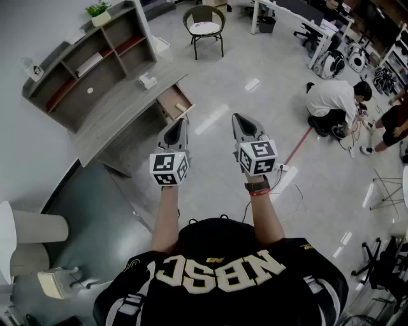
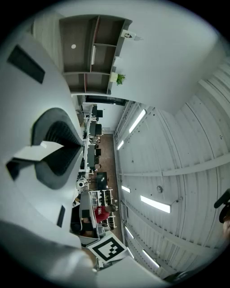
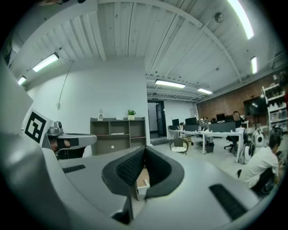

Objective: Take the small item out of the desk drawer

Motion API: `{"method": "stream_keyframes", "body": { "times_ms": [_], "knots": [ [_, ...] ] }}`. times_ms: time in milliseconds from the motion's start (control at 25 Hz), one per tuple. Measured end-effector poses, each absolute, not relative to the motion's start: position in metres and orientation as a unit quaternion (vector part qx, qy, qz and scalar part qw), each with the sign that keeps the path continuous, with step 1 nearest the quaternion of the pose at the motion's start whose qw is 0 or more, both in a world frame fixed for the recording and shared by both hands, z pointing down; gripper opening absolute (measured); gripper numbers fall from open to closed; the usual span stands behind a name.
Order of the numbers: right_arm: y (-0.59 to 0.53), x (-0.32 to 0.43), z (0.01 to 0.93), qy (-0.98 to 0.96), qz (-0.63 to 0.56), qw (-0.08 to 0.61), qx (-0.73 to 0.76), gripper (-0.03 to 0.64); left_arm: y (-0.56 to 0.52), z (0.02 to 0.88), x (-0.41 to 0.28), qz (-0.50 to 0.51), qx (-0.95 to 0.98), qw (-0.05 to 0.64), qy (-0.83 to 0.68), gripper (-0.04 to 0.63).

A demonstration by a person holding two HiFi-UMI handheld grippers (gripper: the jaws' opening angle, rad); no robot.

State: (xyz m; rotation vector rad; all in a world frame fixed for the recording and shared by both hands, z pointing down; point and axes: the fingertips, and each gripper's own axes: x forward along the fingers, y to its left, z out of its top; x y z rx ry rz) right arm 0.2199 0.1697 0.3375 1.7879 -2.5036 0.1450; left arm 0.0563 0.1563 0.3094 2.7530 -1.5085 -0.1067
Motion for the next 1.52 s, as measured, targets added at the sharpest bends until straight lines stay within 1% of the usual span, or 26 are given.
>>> {"method": "stream_keyframes", "body": {
  "times_ms": [480, 800, 1160, 1320, 1520],
  "knots": [
    [0.183, 0.245, 0.337, -0.814, 0.043, 0.012, 0.58, 0.009, 0.17, 0.309, 0.079, -0.039, 0.873, 0.001, -0.486, 0.012],
    [0.191, 0.261, 0.362, -0.817, 0.068, 0.013, 0.572, 0.009, 0.186, 0.336, 0.09, -0.025, 0.865, 0.014, -0.501, 0.012],
    [0.158, 0.239, 0.381, -0.831, 0.086, 0.025, 0.549, 0.011, 0.157, 0.349, 0.077, -0.026, 0.858, 0.026, -0.513, 0.012],
    [0.118, 0.222, 0.386, -0.837, 0.094, 0.033, 0.538, 0.012, 0.124, 0.357, 0.066, -0.027, 0.855, 0.033, -0.516, 0.014],
    [0.058, 0.18, 0.384, -0.856, 0.092, 0.047, 0.507, 0.013, 0.066, 0.35, 0.033, -0.034, 0.843, 0.025, -0.537, 0.012]
  ]
}}
